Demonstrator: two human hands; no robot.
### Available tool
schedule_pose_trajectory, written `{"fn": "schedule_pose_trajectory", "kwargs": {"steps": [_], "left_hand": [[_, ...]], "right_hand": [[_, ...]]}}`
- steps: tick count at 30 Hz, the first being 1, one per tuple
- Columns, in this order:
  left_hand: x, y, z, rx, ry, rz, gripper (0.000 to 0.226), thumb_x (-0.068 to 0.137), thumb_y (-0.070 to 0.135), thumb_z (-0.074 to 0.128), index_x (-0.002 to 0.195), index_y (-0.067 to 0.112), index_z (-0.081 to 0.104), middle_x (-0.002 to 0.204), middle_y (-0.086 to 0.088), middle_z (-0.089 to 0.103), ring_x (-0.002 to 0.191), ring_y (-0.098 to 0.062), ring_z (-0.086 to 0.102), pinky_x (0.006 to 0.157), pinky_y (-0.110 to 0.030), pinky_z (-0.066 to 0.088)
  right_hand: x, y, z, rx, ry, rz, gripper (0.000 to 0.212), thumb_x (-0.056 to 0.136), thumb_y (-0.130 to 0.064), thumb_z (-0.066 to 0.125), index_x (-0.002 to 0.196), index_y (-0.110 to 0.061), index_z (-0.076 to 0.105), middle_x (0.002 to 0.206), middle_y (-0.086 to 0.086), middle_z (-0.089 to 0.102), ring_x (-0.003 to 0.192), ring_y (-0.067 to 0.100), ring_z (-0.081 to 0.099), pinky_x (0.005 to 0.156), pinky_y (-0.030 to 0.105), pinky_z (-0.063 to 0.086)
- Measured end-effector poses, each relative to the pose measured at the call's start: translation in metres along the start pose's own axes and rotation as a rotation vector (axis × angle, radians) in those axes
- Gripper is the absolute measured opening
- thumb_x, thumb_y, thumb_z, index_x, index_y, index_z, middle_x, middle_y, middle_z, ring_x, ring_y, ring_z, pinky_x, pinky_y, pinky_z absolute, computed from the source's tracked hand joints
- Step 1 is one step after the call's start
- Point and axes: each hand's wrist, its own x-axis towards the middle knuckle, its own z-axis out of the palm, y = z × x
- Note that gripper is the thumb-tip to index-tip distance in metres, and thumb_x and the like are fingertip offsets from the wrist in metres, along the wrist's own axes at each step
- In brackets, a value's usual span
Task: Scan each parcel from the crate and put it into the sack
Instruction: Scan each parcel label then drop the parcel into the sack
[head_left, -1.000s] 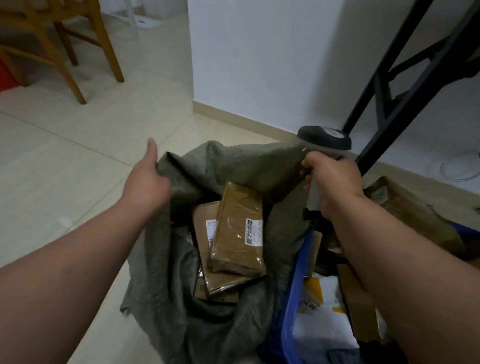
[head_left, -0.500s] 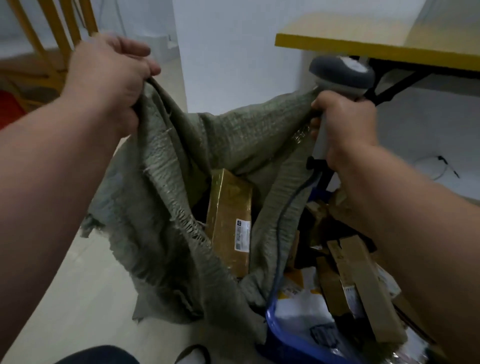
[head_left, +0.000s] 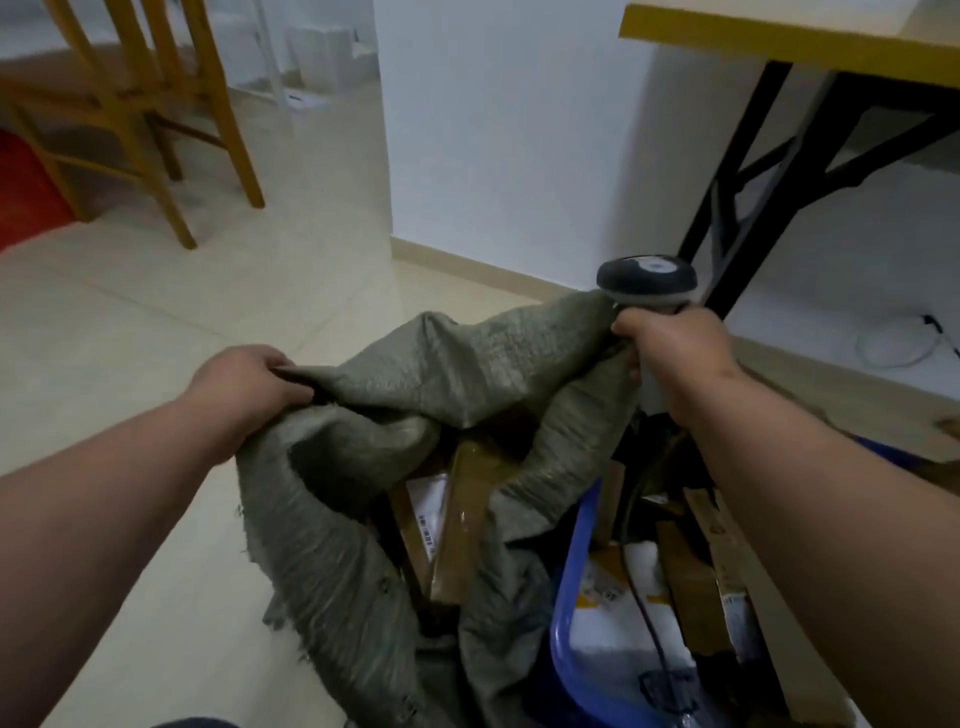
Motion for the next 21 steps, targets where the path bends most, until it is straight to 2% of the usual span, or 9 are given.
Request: {"fn": "schedule_pose_trajectory", "kwargs": {"steps": [2, 6, 8, 10, 12, 15, 17, 19, 21], "left_hand": [[0.010, -0.002, 0.003, -0.029, -0.015, -0.020, 0.021, 0.079, 0.033, 0.078, 0.078, 0.013, 0.071, 0.084, -0.014, 0.069, 0.081, -0.032, 0.064, 0.074, -0.039, 0.055], [0.043, 0.008, -0.003, -0.708, 0.017, -0.372, 0.029, 0.086, 0.041, 0.072, 0.090, 0.013, 0.064, 0.092, -0.008, 0.069, 0.078, -0.024, 0.067, 0.065, -0.036, 0.054], [0.065, 0.009, -0.008, -0.951, 0.045, -0.466, 0.024, 0.091, 0.041, 0.065, 0.104, 0.021, 0.066, 0.098, 0.001, 0.070, 0.080, -0.014, 0.067, 0.060, -0.032, 0.051], [0.080, 0.004, -0.008, -1.018, 0.077, -0.470, 0.032, 0.096, 0.037, 0.058, 0.125, 0.024, 0.061, 0.116, 0.005, 0.067, 0.092, -0.010, 0.066, 0.064, -0.028, 0.050], [0.088, -0.008, 0.004, -0.881, 0.162, -0.362, 0.053, 0.096, 0.023, 0.058, 0.146, 0.018, 0.040, 0.137, -0.004, 0.056, 0.109, -0.019, 0.062, 0.072, -0.031, 0.051], [0.077, -0.020, 0.030, -0.625, 0.220, -0.167, 0.102, 0.081, 0.024, 0.077, 0.156, 0.026, 0.008, 0.153, -0.011, 0.033, 0.129, -0.029, 0.046, 0.095, -0.042, 0.049], [0.063, -0.020, 0.048, -0.224, 0.222, 0.007, 0.105, 0.076, 0.040, 0.079, 0.155, 0.030, 0.012, 0.157, -0.011, 0.025, 0.140, -0.034, 0.031, 0.112, -0.049, 0.034], [0.050, -0.013, 0.067, 0.168, 0.246, 0.130, 0.095, 0.076, 0.045, 0.075, 0.152, 0.038, 0.017, 0.158, -0.006, 0.021, 0.142, -0.035, 0.023, 0.112, -0.054, 0.027], [0.044, -0.005, 0.079, 0.264, 0.230, 0.163, 0.087, 0.078, 0.032, 0.071, 0.149, 0.044, 0.022, 0.156, -0.003, 0.022, 0.139, -0.033, 0.025, 0.108, -0.055, 0.027]], "right_hand": [[0.006, 0.006, 0.003, -0.008, -0.008, -0.010, 0.011, 0.075, -0.020, 0.070, 0.080, -0.013, 0.062, 0.072, 0.009, 0.063, 0.064, 0.023, 0.062, 0.061, 0.036, 0.053], [0.023, 0.006, 0.009, -0.001, 0.155, -0.054, 0.025, 0.071, -0.026, 0.069, 0.090, -0.012, 0.059, 0.097, 0.013, 0.065, 0.081, 0.026, 0.066, 0.072, 0.040, 0.058], [0.028, 0.006, 0.011, -0.004, 0.253, -0.072, 0.036, 0.070, -0.026, 0.067, 0.101, -0.008, 0.062, 0.112, 0.015, 0.063, 0.089, 0.030, 0.065, 0.081, 0.045, 0.058], [0.031, 0.012, 0.012, -0.025, 0.270, -0.081, 0.036, 0.072, -0.023, 0.067, 0.104, -0.006, 0.062, 0.106, 0.014, 0.064, 0.088, 0.028, 0.064, 0.079, 0.039, 0.055], [0.035, 0.025, 0.013, -0.074, 0.212, -0.056, 0.040, 0.075, -0.020, 0.067, 0.111, -0.004, 0.059, 0.099, 0.011, 0.064, 0.089, 0.025, 0.063, 0.075, 0.035, 0.052], [0.036, 0.048, 0.019, -0.263, 0.095, 0.015, 0.064, 0.079, -0.026, 0.068, 0.135, -0.003, 0.047, 0.133, 0.013, 0.051, 0.115, 0.031, 0.053, 0.100, 0.042, 0.047], [0.035, 0.057, 0.023, -0.349, 0.057, 0.015, 0.078, 0.080, -0.030, 0.069, 0.146, -0.004, 0.037, 0.147, 0.015, 0.038, 0.126, 0.034, 0.045, 0.109, 0.042, 0.039], [0.035, 0.062, 0.028, -0.351, 0.033, -0.007, 0.083, 0.078, -0.031, 0.071, 0.148, -0.003, 0.034, 0.146, 0.016, 0.040, 0.128, 0.034, 0.045, 0.111, 0.043, 0.038], [0.034, 0.063, 0.030, -0.296, 0.024, -0.014, 0.085, 0.075, -0.030, 0.070, 0.147, -0.001, 0.034, 0.138, 0.015, 0.049, 0.125, 0.032, 0.049, 0.110, 0.044, 0.039]]}}
